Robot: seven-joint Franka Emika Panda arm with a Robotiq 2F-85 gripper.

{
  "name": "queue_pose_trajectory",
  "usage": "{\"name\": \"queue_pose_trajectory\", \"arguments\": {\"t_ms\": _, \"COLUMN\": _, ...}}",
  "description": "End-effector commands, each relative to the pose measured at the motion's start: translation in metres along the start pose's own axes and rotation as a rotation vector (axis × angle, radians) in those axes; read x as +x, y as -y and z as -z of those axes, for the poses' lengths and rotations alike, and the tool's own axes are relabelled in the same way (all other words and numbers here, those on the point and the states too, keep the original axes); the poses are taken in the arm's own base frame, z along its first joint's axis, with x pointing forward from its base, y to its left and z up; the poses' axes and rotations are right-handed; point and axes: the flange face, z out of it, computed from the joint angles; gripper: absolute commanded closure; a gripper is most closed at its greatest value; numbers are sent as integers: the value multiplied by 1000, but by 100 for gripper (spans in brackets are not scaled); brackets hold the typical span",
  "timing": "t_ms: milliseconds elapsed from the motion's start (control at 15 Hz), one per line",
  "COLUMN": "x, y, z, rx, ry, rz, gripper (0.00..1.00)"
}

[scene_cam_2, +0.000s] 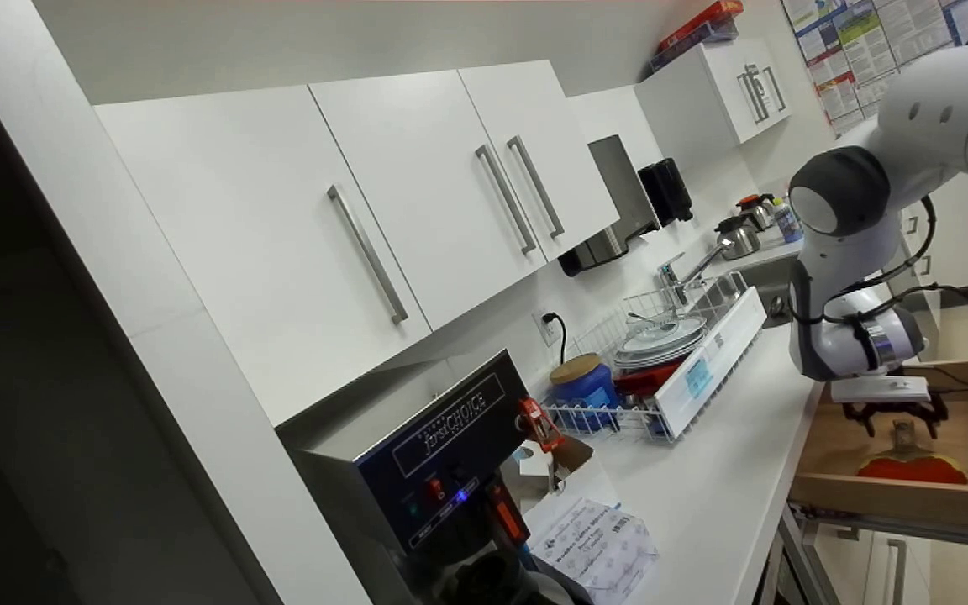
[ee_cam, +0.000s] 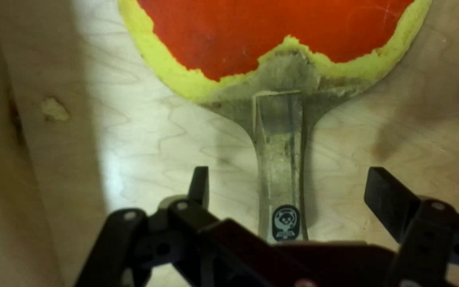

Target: Place the paddle on the counter

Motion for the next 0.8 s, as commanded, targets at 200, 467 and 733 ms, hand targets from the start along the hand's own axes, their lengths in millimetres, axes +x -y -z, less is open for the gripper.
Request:
{"name": "queue_pose_trajectory", "arguments": {"t_ms": 200, "x": -2, "y": 7, "z": -10, "rx": 1, "ry": 1, "rz": 8, "gripper": 51}}
{"name": "queue_pose_trajectory", "arguments": {"t_ms": 467, "x": 0, "y": 6, "z": -9, "rx": 1, "ry": -5, "rz": 5, "gripper": 79}}
{"name": "queue_pose_trajectory", "arguments": {"t_ms": 733, "x": -1, "y": 6, "z": 3, "rx": 11, "ry": -5, "rz": 4, "gripper": 93}}
